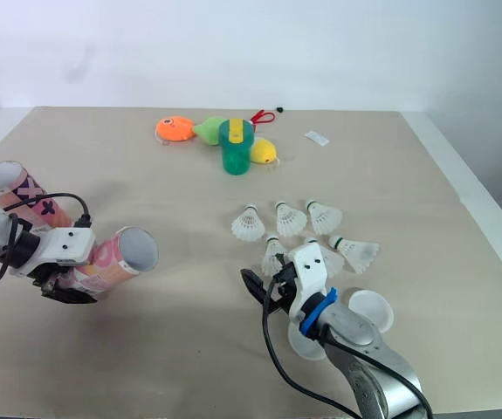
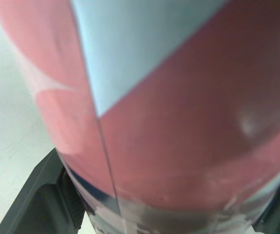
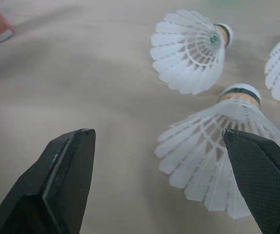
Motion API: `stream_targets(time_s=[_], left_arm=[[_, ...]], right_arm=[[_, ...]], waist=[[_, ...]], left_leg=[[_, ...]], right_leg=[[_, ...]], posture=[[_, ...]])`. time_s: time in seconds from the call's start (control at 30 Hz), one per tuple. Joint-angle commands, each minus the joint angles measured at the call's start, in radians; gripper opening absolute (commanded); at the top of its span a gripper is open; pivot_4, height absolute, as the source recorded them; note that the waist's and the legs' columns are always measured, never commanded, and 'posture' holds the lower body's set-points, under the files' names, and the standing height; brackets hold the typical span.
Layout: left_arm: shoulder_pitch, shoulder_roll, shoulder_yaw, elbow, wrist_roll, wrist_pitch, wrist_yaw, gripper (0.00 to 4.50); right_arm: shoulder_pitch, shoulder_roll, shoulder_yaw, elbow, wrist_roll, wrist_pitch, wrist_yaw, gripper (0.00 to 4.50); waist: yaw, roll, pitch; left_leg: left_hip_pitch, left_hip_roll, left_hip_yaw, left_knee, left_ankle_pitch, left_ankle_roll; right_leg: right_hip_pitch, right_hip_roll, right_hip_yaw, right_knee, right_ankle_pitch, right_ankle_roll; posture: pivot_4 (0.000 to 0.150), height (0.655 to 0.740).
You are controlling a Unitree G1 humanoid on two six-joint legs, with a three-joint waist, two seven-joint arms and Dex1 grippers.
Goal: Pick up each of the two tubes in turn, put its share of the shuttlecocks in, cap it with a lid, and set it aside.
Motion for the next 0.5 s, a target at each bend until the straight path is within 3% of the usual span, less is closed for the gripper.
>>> stream_targets(time_s=[0.03,0.4,0.5], left_arm=[[0.006,-0.008,0.013,-0.031,-0.009,0.006,0.006,3.72],[0.013,-0.01,0.009,-0.039,-0.002,0.008,0.01,3.72],[0.01,-0.013,0.006,-0.038,0.001,0.009,0.012,3.67]], right_arm=[[-0.02,0.017,-0.011,-0.004,-0.007,-0.012,-0.017,4.5],[-0.032,0.067,-0.029,0.036,-0.017,-0.003,-0.06,4.5],[-0.033,0.068,-0.025,0.036,-0.018,-0.003,-0.062,3.63]], waist=[[0.0,0.0,0.0],[0.0,0.0,0.0],[0.0,0.0,0.0]], left_leg=[[0.0,0.0,0.0,0.0,0.0,0.0],[0.0,0.0,0.0,0.0,0.0,0.0],[0.0,0.0,0.0,0.0,0.0,0.0]], right_leg=[[0.0,0.0,0.0,0.0,0.0,0.0],[0.0,0.0,0.0,0.0,0.0,0.0],[0.0,0.0,0.0,0.0,0.0,0.0]], posture=[[0.15,0.74],[0.15,0.74],[0.15,0.74]])
